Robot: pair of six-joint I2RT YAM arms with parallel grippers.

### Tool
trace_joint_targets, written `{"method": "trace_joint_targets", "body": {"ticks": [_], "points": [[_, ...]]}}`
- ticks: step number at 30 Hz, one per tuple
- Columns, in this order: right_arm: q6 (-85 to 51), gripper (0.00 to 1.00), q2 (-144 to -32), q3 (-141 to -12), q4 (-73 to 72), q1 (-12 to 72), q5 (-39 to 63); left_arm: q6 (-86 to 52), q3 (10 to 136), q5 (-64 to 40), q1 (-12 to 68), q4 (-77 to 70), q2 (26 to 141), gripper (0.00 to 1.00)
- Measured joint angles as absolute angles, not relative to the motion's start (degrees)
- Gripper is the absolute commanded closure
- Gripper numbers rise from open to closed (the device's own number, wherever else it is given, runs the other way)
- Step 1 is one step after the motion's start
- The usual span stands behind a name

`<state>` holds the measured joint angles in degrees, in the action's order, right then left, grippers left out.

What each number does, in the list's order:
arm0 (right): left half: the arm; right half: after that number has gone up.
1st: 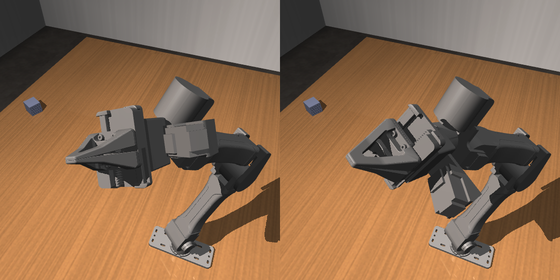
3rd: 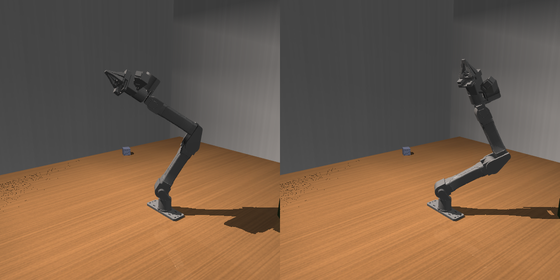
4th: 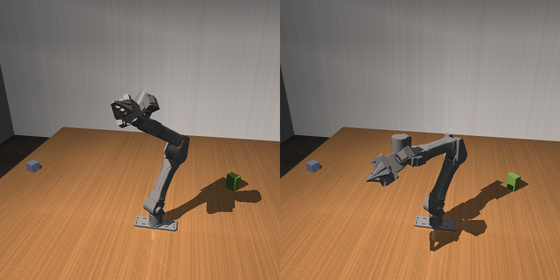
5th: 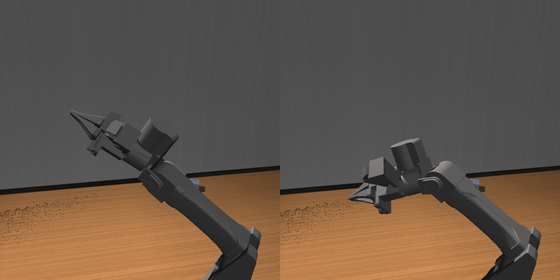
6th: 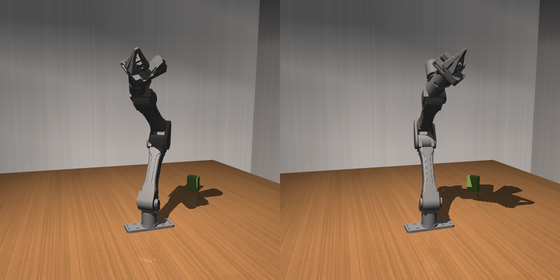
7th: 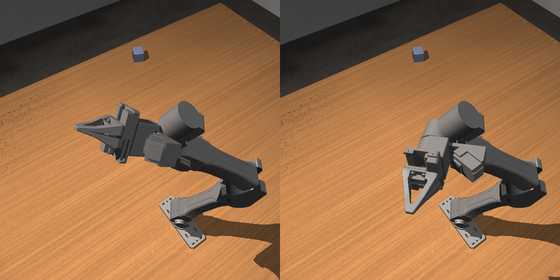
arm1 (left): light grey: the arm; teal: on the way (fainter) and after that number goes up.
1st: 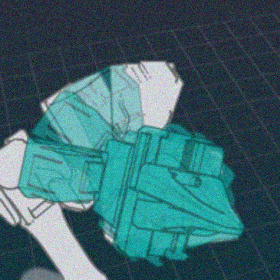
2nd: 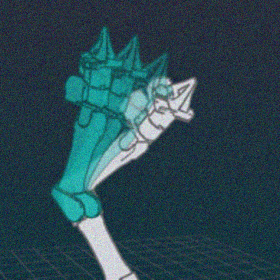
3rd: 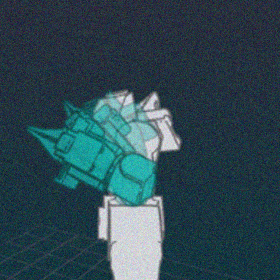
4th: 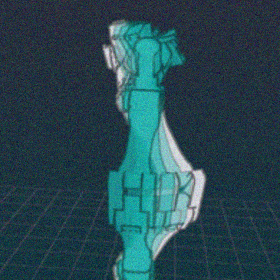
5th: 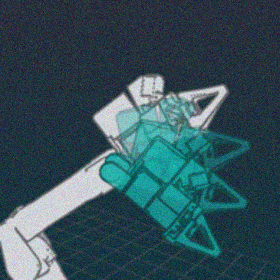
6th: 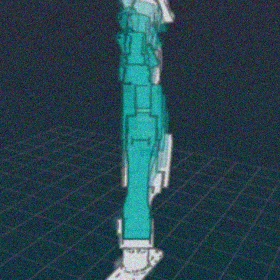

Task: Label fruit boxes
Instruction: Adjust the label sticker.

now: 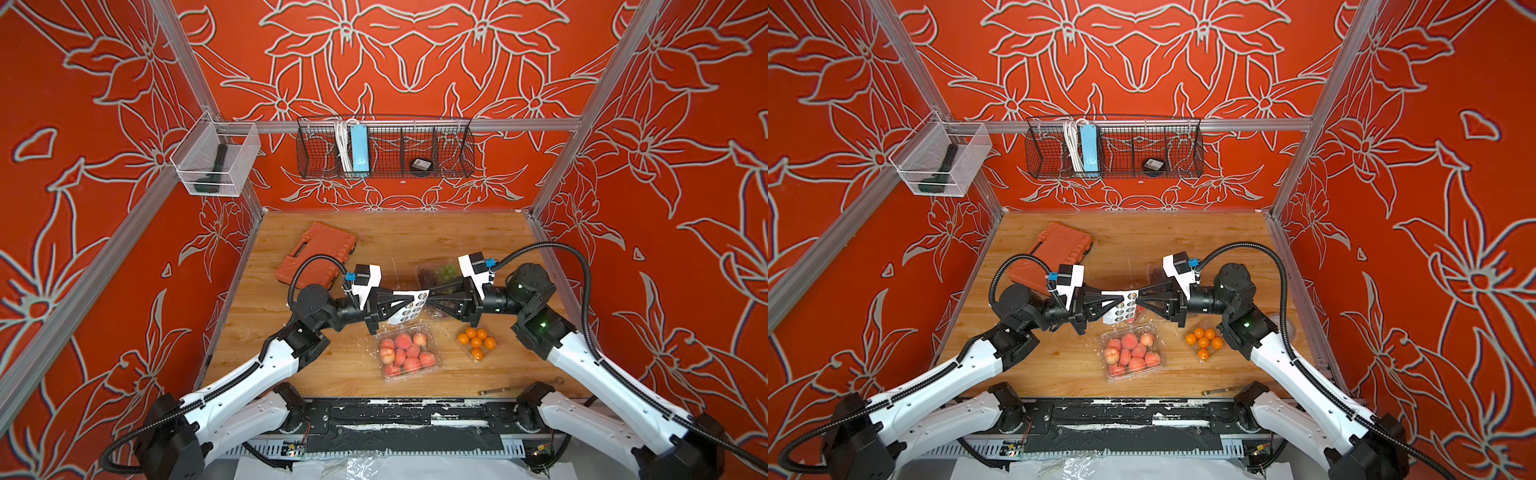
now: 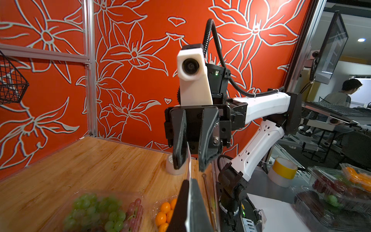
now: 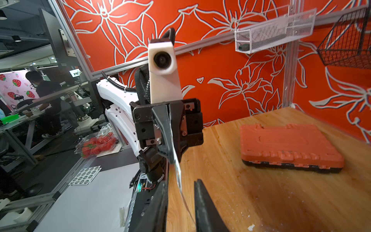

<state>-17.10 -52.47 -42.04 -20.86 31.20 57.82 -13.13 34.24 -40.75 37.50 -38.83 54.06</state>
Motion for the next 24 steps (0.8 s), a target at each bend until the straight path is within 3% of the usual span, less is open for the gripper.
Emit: {"method": "trace_joint_targets", "body": {"ticks": [4, 10, 16, 18, 21, 24], "points": [[-18.8, 0.84, -53.0, -42.0, -23.3, 31.2, 57.8, -13.1, 34.1, -40.5, 37.5, -38.9, 54.0, 1.00], [-19.9, 0.81, -54.7, -42.0, -24.7, 31.2, 58.5, -13.2, 33.9, -40.2, 37.5, -39.2, 53.9, 1.00], [-20.3, 1.00, -55.4, -42.0, -25.2, 31.2, 59.6, -13.3, 33.9, -40.2, 37.5, -39.7, 54.0, 1.00], [-20.2, 1.00, -55.4, -42.0, -25.6, 31.2, 59.8, -13.5, 33.9, -40.2, 37.5, -40.0, 54.0, 1.00], [-19.9, 1.00, -55.4, -42.0, -25.6, 31.2, 59.9, -13.4, 33.9, -40.1, 37.5, -40.1, 54.1, 0.81], [-19.7, 1.00, -55.4, -42.0, -25.5, 31.2, 59.9, -13.3, 33.9, -40.1, 37.5, -40.0, 54.4, 0.83]]}}
